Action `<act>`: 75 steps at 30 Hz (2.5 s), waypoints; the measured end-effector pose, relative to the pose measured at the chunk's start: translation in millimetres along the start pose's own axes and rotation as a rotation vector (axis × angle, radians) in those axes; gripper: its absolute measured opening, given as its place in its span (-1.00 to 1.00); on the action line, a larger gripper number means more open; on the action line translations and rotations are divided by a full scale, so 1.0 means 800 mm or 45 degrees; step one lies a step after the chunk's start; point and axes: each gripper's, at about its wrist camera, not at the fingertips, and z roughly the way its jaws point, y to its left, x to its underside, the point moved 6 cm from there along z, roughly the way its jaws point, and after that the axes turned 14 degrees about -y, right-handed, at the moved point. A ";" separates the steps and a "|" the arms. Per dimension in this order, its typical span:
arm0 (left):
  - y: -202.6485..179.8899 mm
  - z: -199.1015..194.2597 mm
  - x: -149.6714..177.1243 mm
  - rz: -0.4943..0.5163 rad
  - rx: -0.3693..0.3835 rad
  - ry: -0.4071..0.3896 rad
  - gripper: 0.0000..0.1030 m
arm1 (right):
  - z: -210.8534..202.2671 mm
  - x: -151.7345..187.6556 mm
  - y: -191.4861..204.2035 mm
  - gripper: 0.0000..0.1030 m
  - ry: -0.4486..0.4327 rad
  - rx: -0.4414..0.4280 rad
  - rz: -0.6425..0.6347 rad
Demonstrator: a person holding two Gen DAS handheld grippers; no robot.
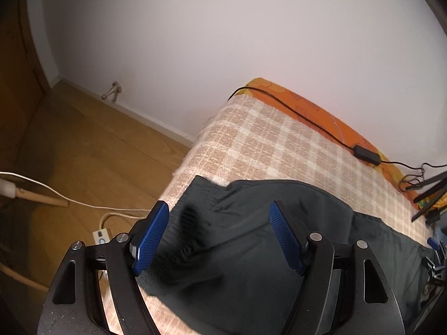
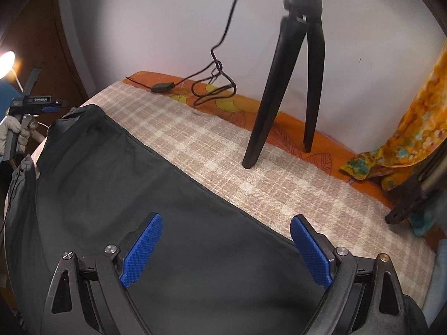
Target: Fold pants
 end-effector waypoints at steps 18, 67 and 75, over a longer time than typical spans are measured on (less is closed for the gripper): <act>-0.005 0.045 0.008 0.184 -0.103 -0.041 -0.19 | 0.062 0.017 0.008 0.93 0.142 -0.043 -0.038; 0.051 -0.193 0.049 0.030 0.164 -0.395 -0.52 | -0.228 -0.012 0.146 -1.00 -0.077 -0.103 -0.116; 0.076 -0.232 0.122 -0.018 0.206 -0.385 -0.54 | -0.297 0.030 0.200 -1.00 -0.031 -0.124 -0.157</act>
